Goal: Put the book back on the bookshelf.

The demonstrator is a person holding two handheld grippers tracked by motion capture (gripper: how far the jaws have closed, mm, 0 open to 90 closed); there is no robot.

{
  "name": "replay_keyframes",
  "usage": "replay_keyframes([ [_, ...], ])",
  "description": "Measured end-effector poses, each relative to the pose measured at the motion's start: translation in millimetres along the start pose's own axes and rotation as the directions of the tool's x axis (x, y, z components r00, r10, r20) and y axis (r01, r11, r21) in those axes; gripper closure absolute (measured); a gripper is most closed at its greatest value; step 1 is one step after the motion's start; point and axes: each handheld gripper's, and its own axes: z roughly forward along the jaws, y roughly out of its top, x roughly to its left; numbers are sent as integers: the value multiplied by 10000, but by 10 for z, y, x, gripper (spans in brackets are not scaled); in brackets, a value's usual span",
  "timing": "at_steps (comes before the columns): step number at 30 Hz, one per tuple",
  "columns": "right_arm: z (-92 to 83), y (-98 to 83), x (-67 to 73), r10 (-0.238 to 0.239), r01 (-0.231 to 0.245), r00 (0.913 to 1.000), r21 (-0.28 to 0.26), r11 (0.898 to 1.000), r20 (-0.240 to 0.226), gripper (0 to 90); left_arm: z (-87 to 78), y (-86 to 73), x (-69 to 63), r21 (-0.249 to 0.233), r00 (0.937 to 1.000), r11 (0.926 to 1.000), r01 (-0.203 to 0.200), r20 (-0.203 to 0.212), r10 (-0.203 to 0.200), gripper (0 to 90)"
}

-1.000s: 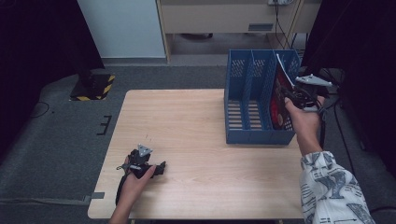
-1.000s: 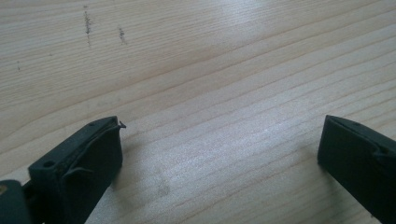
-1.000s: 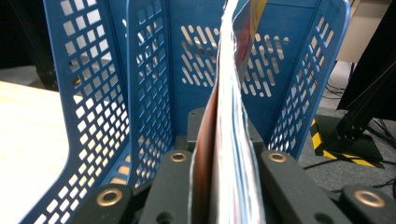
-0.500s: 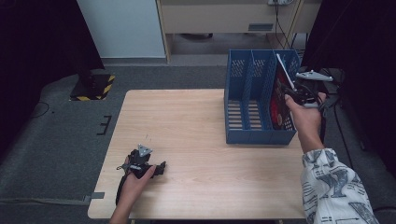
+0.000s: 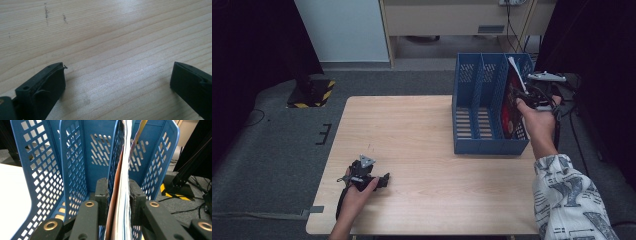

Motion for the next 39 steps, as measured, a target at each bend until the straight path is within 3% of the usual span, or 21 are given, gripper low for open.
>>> replay_keyframes([
  [10, 27, 0, -31, 207, -203, 9996, 202, 9996, -194, 804, 1, 1, -5, -3, 10000, 10000, -14, 23, 14, 0],
  [22, 30, -22, -108, 553, -552, 9972, 49, 9985, -501, 871, 1, 1, -7, 1, 10000, 10000, -24, 34, 24, 0],
  [39, 141, 88, -168, 144, -132, 9996, -460, 9989, 245, 873, 1, 1, -7, 0, 10000, 10000, -31, 42, 31, 0],
])
